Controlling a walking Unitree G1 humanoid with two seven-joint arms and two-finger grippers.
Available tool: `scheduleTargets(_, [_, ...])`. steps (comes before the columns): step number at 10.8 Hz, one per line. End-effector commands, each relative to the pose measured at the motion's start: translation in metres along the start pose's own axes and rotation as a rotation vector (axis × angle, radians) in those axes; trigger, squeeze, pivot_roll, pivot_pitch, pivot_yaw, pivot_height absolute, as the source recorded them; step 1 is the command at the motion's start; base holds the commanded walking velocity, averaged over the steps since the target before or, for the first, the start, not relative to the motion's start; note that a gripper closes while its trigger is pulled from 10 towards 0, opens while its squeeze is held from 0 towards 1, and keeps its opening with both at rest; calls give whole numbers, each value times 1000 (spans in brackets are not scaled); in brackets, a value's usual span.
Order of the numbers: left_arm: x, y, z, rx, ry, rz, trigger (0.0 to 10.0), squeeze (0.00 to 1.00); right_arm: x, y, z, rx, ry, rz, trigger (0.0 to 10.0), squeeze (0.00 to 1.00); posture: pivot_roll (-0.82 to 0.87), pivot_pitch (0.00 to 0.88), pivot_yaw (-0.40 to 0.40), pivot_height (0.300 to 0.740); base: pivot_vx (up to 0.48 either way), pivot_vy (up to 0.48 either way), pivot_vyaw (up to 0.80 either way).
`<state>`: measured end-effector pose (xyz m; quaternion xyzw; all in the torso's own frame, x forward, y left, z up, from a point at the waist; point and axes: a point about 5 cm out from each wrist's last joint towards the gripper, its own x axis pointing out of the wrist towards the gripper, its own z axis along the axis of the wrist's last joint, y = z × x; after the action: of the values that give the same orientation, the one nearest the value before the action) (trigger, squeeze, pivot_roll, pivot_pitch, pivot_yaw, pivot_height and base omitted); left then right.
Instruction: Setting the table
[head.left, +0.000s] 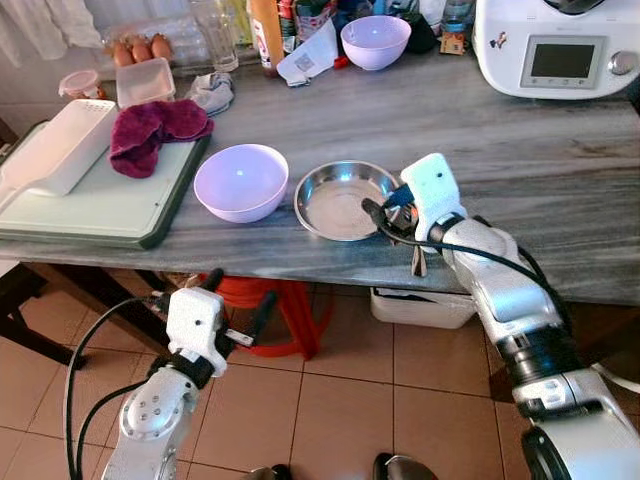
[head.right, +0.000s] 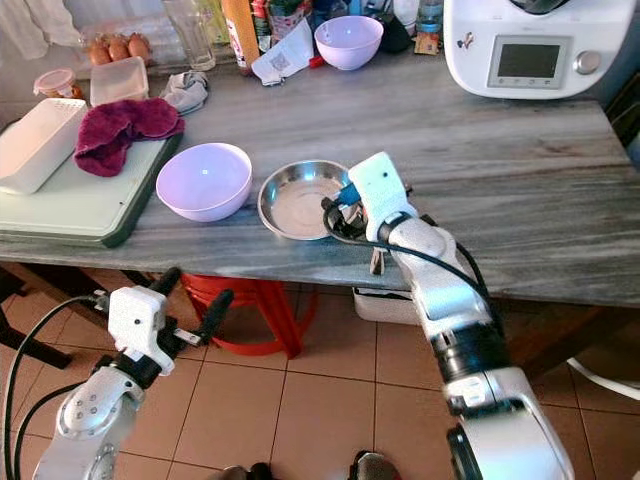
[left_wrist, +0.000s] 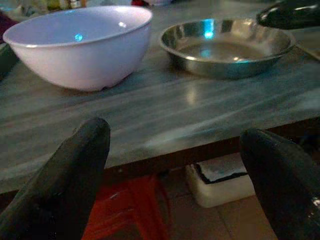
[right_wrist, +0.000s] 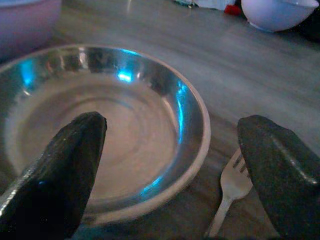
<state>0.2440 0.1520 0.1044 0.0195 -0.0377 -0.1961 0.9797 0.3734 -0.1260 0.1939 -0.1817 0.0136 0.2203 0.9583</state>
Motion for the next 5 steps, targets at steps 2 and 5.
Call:
scheduleTargets(2, [-4,-2,0,0,15,-26,10000,0,17,16,4,-43,7,100,10000,0,-49,196,83,740,0,0,0])
scheduleTargets(5, [-5,-5,-1,-4,29,-34,10000,0,27,26,-1,-55,19,173,10000,0,-37,197,75,740,0,0,0])
